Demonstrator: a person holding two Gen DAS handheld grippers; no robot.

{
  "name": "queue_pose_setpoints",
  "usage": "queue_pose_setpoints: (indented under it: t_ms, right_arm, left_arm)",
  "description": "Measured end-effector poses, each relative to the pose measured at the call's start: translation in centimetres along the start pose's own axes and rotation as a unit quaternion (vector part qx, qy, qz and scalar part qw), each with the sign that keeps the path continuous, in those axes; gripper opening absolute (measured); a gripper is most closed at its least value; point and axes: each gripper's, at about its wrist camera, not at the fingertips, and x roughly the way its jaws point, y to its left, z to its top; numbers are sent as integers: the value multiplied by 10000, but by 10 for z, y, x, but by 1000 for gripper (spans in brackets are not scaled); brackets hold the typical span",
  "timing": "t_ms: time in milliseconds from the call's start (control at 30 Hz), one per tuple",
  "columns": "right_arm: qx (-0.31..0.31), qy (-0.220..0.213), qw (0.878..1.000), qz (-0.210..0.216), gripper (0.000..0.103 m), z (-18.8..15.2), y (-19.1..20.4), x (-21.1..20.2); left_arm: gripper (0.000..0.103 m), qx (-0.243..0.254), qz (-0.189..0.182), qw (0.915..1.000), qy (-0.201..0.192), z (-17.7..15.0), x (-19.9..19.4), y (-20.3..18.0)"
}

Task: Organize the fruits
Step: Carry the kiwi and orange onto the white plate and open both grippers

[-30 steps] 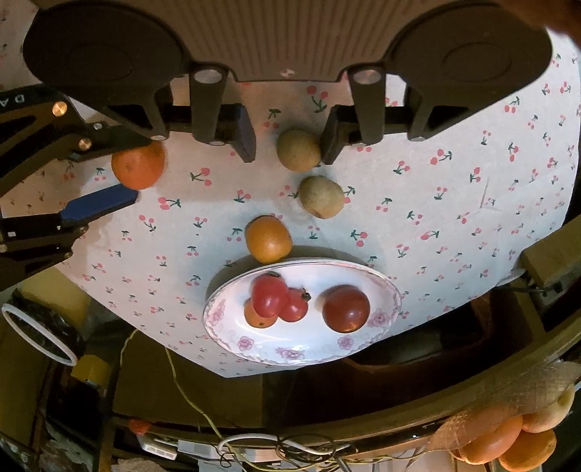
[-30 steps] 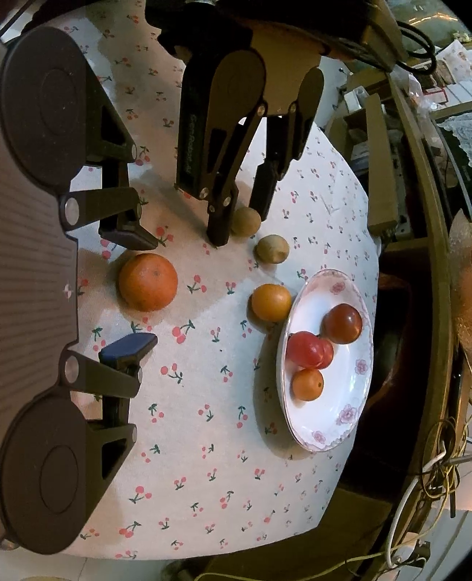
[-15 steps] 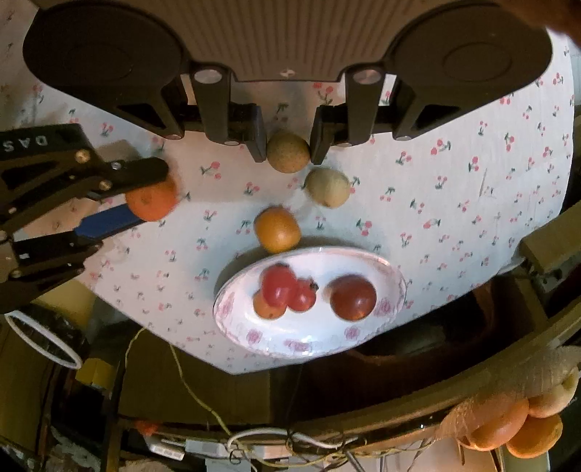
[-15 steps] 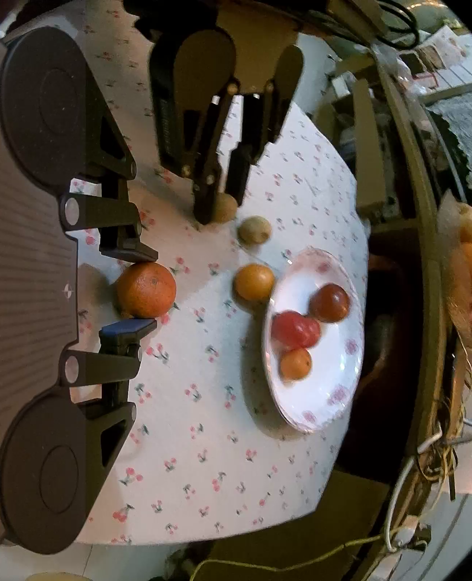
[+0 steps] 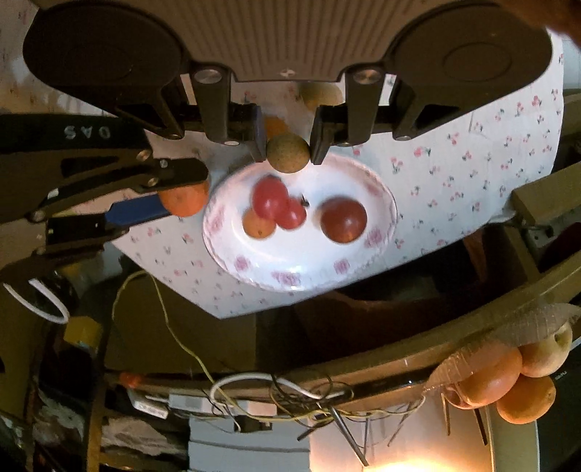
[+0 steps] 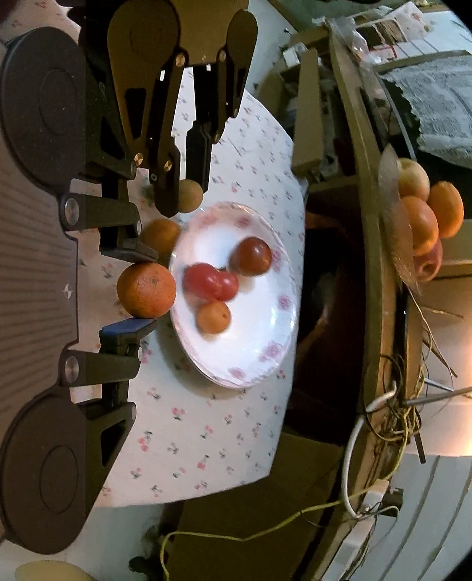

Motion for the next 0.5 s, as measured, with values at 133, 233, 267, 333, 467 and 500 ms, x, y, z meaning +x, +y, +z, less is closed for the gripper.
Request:
queue_pose_setpoints:
  t_ms: [133,233,267,333,467,500]
  right_arm:
    - [40,-67,10000,-43,34,6,-2,4]
    - [62,-101,9999,-78,34,10,-4,9]
    - [69,-100,9999,-98,34,10,-5,11]
    - [94,-92,9998,-146,34,12,-8,15]
    - [94,-99,9997,-204,34,16,-10,22]
    - [92,-93,9997,-209,34,17,-10,23]
  left_arm:
    - [31,-13,63,10000,-36,6,8,3]
    - [31,-73,86,9999,1,8,15,6]
    - [31,-90,102,9999,6,8,17,7]
    - [31,-126,105,9999,3,10,21,8]
    - [31,-140,102,9998,-3,13,27,9]
    - [31,-145,107,9998,7,13,28,10]
